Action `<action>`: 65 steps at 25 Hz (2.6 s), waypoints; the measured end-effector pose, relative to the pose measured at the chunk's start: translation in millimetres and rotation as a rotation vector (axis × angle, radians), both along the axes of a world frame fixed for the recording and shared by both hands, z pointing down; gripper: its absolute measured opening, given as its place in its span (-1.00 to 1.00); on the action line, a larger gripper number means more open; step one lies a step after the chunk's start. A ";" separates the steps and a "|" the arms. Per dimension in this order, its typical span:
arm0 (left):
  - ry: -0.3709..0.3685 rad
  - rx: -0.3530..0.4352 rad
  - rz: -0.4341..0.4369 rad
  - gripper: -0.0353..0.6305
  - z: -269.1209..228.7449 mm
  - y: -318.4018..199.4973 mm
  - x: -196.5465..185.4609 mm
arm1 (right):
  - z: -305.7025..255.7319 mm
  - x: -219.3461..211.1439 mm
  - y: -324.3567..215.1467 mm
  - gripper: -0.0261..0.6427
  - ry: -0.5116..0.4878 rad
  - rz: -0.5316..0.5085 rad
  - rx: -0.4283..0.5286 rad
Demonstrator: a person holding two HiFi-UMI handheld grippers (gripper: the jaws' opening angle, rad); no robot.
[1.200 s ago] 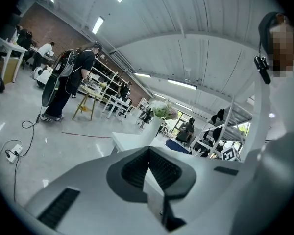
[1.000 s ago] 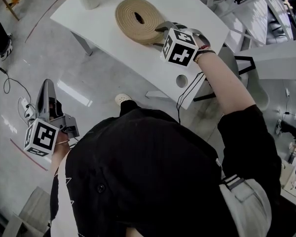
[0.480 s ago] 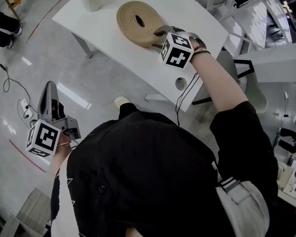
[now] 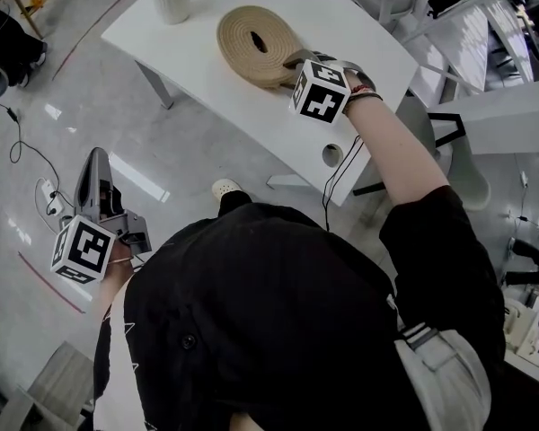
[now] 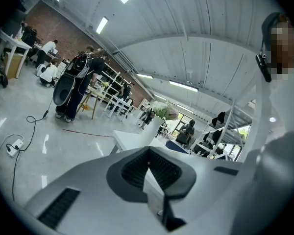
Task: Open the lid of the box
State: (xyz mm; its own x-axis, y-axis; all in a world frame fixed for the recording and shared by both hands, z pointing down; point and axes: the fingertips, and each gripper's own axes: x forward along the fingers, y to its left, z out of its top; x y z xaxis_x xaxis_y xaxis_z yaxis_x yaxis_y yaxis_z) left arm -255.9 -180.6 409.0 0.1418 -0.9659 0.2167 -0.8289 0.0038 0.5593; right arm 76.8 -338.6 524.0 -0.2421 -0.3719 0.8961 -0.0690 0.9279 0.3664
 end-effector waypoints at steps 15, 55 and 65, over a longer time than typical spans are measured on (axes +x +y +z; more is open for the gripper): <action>-0.033 0.052 -0.023 -0.87 -21.1 -1.5 -14.4 | 0.7 0.8 0.2 -0.46 0.072 0.002 -0.023; -0.030 0.059 -0.056 -0.87 -23.1 10.0 -20.2 | -22.1 -11.5 6.2 -0.51 -0.292 0.182 -0.159; -0.023 0.058 -0.058 -0.87 -19.3 12.3 -21.6 | -26.6 -19.8 6.6 -0.51 -0.433 0.305 -0.149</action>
State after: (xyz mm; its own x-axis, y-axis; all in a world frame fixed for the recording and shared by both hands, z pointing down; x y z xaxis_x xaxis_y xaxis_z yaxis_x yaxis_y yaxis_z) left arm -277.5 -168.3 389.7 0.0809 -0.9833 0.1629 -0.8407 0.0205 0.5411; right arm 57.0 -332.0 497.4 -0.5016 -0.3596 0.7868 -0.4585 0.8818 0.1107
